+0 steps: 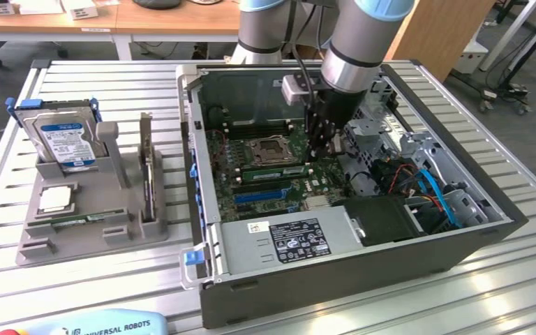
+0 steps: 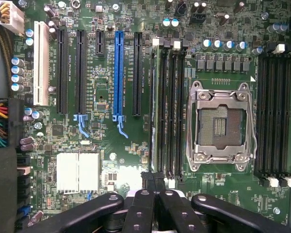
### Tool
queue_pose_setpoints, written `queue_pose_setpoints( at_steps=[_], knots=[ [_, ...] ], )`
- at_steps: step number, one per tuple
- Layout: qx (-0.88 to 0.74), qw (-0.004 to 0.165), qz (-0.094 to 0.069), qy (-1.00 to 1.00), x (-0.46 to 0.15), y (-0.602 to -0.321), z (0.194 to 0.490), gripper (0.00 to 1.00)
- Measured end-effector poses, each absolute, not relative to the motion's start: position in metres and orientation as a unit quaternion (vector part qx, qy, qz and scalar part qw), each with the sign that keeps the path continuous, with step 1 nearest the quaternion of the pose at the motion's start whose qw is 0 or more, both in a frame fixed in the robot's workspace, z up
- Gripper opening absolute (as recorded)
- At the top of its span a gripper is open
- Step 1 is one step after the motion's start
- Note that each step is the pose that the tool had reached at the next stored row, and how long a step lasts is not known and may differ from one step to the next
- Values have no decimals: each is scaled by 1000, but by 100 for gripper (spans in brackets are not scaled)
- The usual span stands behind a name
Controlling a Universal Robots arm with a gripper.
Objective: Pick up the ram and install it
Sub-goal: 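Press down the ram until it locks into place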
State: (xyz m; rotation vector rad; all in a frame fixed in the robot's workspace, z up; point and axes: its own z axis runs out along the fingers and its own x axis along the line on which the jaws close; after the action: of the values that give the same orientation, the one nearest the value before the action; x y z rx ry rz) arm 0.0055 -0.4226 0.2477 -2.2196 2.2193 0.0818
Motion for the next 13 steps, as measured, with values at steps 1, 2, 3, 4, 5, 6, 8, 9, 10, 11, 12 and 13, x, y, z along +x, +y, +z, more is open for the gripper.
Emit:
queue_pose_setpoints(
  at_steps=[1,2,3,4,5,6,8,9,10,11,12,13],
  knots=[
    [-707,1,26,707,6,-423,247,10],
    [-707,1,26,707,6,-423,246,10],
    [-707,1,26,707,6,-423,246,10],
    [-707,1,26,707,6,-423,245,10],
    [-707,1,26,707,6,-423,245,10],
    [-707,1,26,707,6,-423,244,10],
    [-707,1,26,707,6,-423,243,10],
    [-707,1,26,707,6,-423,242,10],
    [-707,1,26,707,6,-423,241,10],
    [-707,1,26,707,6,-423,241,10],
    [-707,1,26,707,6,-423,240,10],
    [-707,1,26,707,6,-423,240,10]
  ],
)
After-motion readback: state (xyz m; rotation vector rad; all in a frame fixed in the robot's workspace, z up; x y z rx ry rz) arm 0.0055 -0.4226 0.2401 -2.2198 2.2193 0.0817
